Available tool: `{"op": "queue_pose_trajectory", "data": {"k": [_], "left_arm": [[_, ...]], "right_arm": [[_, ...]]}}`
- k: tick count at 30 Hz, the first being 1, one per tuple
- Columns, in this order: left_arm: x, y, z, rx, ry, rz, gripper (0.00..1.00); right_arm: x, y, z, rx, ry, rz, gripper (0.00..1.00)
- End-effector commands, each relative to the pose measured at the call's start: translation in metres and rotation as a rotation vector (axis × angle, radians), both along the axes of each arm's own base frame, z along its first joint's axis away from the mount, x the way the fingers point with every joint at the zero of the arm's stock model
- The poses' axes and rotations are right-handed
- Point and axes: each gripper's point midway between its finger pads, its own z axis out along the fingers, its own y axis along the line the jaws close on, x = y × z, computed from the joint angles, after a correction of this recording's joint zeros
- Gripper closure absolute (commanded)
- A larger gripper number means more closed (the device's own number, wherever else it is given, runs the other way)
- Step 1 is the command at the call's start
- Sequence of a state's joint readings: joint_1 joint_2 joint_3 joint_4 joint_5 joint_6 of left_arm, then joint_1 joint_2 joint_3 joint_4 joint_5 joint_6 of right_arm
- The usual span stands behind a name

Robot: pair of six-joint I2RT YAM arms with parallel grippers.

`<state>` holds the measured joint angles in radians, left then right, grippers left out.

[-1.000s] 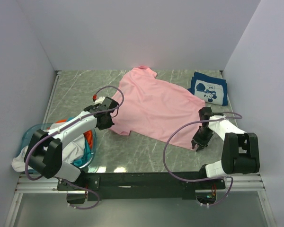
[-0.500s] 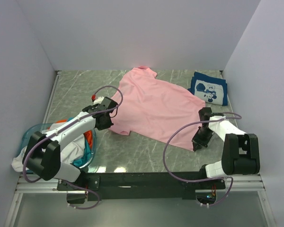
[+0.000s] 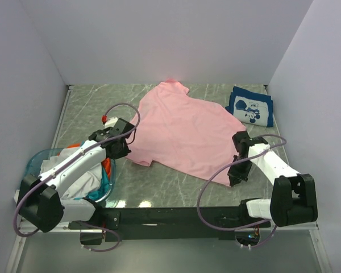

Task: Fold and stack the t-shirts
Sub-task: Fold the tshirt

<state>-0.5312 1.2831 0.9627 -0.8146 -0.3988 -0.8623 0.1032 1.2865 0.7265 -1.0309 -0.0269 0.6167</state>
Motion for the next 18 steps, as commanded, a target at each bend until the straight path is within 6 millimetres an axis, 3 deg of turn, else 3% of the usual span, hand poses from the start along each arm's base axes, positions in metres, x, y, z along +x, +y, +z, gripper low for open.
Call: {"op": "queue_pose_trajectory", "data": {"k": [1,7,14,18], "left_arm": [[-0.016,0.016,0.006,0.019,0.006,0.052,0.99],[-0.019,0.017,0.015,0.024,-0.014,0.036,0.99],[0.019,-0.004,0.037,0.033,-0.072,-0.034,0.99],[0.050,-0.022,0.055,0.027,-0.122,-0.077,1.00]], "right_arm": [[-0.019,0.001,0.006,-0.018,0.039,0.020,1.00],[-0.021,0.007,0.011,-0.008,0.039,0.041,1.00],[-0.004,0.006,0.019,-0.012,0.010,0.041,1.00],[0.010,0.004,0.022,-0.016,-0.013,0.031,1.00]]}}
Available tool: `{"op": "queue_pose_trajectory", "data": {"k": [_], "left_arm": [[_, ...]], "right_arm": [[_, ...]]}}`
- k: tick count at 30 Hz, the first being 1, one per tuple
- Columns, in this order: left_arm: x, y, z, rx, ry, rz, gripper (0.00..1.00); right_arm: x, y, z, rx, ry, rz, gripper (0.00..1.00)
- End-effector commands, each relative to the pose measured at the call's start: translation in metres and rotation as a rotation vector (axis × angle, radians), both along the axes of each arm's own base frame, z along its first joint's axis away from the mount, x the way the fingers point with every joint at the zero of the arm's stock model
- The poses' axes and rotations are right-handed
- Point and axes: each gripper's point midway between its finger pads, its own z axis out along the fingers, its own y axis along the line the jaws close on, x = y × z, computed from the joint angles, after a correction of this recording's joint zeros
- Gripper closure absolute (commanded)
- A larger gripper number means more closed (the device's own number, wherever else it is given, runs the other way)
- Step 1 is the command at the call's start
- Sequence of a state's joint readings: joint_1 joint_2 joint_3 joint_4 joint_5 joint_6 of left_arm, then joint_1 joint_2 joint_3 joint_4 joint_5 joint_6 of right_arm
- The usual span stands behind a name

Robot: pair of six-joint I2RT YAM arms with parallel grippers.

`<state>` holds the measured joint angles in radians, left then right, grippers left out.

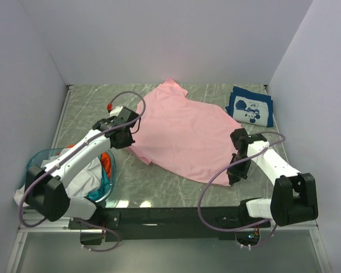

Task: Fold and stack the t-shirts
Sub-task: Fold the tshirt

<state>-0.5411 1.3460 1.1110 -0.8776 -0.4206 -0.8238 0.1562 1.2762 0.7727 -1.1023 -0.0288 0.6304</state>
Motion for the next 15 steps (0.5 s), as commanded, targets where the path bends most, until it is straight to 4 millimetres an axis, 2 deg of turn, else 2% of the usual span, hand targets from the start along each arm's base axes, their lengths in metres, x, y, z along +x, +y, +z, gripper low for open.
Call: {"op": "queue_pose_trajectory", "data": {"k": [1,2,3,8,10,11,13,14,15], "left_arm": [[0.037,-0.017,0.029,-0.002,-0.104,-0.055,0.99],[0.042,-0.020,0.027,0.011,-0.097,-0.072,0.99],[0.051,-0.025,0.035,0.004,-0.118,-0.080,1.00],[0.086,-0.045,0.046,0.019,-0.152,-0.134,0.99],[0.097,-0.051,0.041,0.033,-0.143,-0.147,0.99],[0.105,-0.055,0.050,0.034,-0.163,-0.155,1.00],[0.115,-0.059,0.045,0.052,-0.154,-0.159,1.00],[0.121,-0.062,0.053,0.048,-0.172,-0.163,0.99],[0.125,-0.062,0.053,0.056,-0.171,-0.163,1.00]], "right_arm": [[0.020,-0.004,0.012,-0.015,-0.042,-0.011,1.00],[0.023,-0.006,0.013,-0.015,-0.044,-0.017,1.00],[0.027,-0.006,0.014,-0.014,-0.051,-0.021,1.00],[0.046,-0.009,0.017,-0.010,-0.070,-0.038,1.00],[0.052,-0.011,0.018,-0.008,-0.081,-0.045,1.00],[0.054,-0.013,0.016,-0.010,-0.076,-0.044,1.00],[0.060,-0.018,0.017,-0.013,-0.087,-0.061,1.00],[0.062,-0.019,0.016,-0.014,-0.084,-0.061,1.00],[0.064,-0.022,0.016,-0.012,-0.087,-0.070,1.00]]}}
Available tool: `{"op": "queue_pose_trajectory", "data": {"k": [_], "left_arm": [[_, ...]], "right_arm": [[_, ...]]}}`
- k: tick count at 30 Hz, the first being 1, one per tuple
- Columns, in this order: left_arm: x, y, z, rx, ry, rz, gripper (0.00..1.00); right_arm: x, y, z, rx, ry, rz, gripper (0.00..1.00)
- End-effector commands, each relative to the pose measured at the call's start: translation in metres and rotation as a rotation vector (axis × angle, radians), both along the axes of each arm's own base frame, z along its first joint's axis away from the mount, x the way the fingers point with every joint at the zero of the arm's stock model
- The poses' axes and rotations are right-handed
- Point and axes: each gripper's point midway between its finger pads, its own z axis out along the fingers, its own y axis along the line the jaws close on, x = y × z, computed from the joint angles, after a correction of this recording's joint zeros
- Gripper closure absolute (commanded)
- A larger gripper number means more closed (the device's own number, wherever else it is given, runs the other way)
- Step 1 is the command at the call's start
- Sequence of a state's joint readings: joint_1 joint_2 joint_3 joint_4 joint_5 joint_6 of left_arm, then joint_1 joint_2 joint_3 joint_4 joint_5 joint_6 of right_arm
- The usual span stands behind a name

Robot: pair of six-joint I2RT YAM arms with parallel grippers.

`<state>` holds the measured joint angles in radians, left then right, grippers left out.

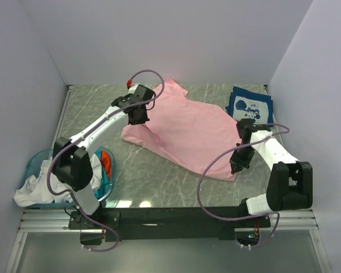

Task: Fold and stack the t-shirts
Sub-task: Fold the tshirt

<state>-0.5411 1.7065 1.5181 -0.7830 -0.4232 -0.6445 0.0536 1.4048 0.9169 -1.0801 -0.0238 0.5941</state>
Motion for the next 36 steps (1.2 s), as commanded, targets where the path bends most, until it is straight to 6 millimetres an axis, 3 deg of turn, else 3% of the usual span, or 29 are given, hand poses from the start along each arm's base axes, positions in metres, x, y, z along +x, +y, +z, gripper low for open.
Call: {"op": "queue_pose_trajectory", "data": {"k": [1,13,18,27,36], "left_arm": [[0.024,-0.008,0.024,0.018,-0.073,-0.027,0.99],[0.065,-0.018,0.028,0.000,-0.125,-0.037,1.00],[0.085,-0.029,0.017,-0.007,-0.118,-0.071,1.00],[0.109,-0.044,0.006,0.000,-0.118,-0.130,1.00],[0.123,-0.040,0.003,0.014,-0.116,-0.119,1.00]], "right_arm": [[0.019,-0.011,0.005,-0.016,-0.045,-0.003,1.00],[0.063,-0.039,0.004,-0.019,-0.068,-0.041,1.00],[0.080,-0.043,0.000,-0.022,-0.063,-0.032,1.00],[0.092,-0.052,-0.010,-0.024,-0.042,-0.033,1.00],[0.099,-0.058,-0.008,-0.024,-0.039,-0.041,1.00]]}}
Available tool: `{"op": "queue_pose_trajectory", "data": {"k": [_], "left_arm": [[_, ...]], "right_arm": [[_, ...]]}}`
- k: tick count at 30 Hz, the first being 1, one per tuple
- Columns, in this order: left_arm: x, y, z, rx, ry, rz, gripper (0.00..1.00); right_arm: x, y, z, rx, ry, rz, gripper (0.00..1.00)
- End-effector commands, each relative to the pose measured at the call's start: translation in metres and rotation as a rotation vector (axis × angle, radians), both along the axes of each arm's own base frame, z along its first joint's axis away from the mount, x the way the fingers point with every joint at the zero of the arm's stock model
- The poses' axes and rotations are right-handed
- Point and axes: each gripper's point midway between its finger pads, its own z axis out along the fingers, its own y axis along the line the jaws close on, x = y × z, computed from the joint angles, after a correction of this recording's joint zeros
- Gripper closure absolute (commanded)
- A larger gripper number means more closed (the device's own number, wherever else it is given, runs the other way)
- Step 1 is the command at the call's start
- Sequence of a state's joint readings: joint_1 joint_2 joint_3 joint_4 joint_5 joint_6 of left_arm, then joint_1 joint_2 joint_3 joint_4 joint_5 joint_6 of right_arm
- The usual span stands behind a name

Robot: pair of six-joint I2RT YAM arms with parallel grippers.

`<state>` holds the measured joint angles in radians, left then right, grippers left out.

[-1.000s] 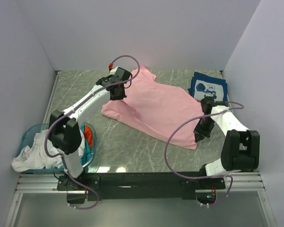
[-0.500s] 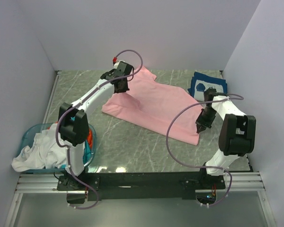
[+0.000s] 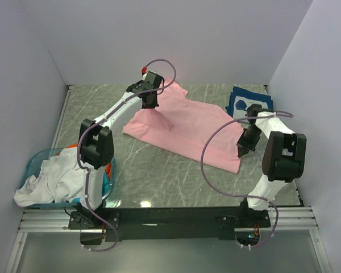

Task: Fold and stack the t-shirts
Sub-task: Fold the tshirt

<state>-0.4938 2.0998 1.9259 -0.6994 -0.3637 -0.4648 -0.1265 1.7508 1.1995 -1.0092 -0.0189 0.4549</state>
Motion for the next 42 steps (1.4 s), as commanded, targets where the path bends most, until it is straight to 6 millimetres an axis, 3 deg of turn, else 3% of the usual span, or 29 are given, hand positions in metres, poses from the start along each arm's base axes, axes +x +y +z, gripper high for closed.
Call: {"op": "queue_pose_trajectory", "data": {"k": [1,8,15,25,27,29,30,31,34,35,36,38,40,41,42], "left_arm": [[0.017,0.001,0.023,-0.023,-0.066,0.003,1.00],[0.022,0.002,0.020,-0.032,-0.067,0.000,1.00],[0.028,-0.002,0.001,-0.027,-0.034,-0.011,1.00],[0.044,-0.009,-0.004,-0.062,-0.043,-0.030,0.98],[0.048,-0.015,-0.001,-0.086,-0.053,-0.050,0.90],[0.052,-0.027,0.013,-0.142,-0.090,-0.097,0.71],[0.052,-0.031,0.016,-0.159,-0.100,-0.112,0.64],[0.052,-0.036,0.020,-0.185,-0.109,-0.129,0.49],[0.047,-0.048,0.038,-0.263,-0.153,-0.180,0.31],[0.046,-0.048,0.053,-0.285,-0.185,-0.180,0.28],[0.041,-0.045,0.044,-0.283,-0.165,-0.168,0.25],[0.035,-0.034,0.053,-0.269,-0.180,-0.130,0.22],[0.026,-0.017,0.041,-0.251,-0.142,-0.068,0.21],[0.021,-0.009,0.046,-0.255,-0.141,-0.046,0.21],[0.013,0.007,0.030,-0.253,-0.094,0.003,0.22]], "right_arm": [[0.013,-0.009,0.008,-0.022,-0.030,-0.002,1.00],[0.019,-0.017,0.007,-0.042,-0.023,0.000,1.00],[0.026,-0.020,0.001,-0.042,-0.017,0.005,1.00],[0.038,-0.021,-0.001,-0.026,-0.022,0.005,1.00],[0.041,-0.022,0.001,-0.028,-0.030,0.004,0.99],[0.044,-0.023,0.005,-0.030,-0.039,0.006,0.86],[0.045,-0.023,0.007,-0.029,-0.043,0.007,0.72],[0.045,-0.023,0.009,-0.030,-0.048,0.010,0.65],[0.048,-0.023,0.017,-0.034,-0.072,0.012,0.53],[0.050,-0.024,0.019,-0.036,-0.084,0.010,0.52],[0.050,-0.023,0.024,-0.038,-0.098,0.017,0.52],[0.050,-0.019,0.029,-0.019,-0.118,0.029,0.52],[0.051,-0.015,0.038,-0.014,-0.153,0.045,0.52],[0.049,-0.013,0.039,-0.007,-0.165,0.058,0.52],[0.050,-0.006,0.045,0.008,-0.194,0.078,0.52]]}}
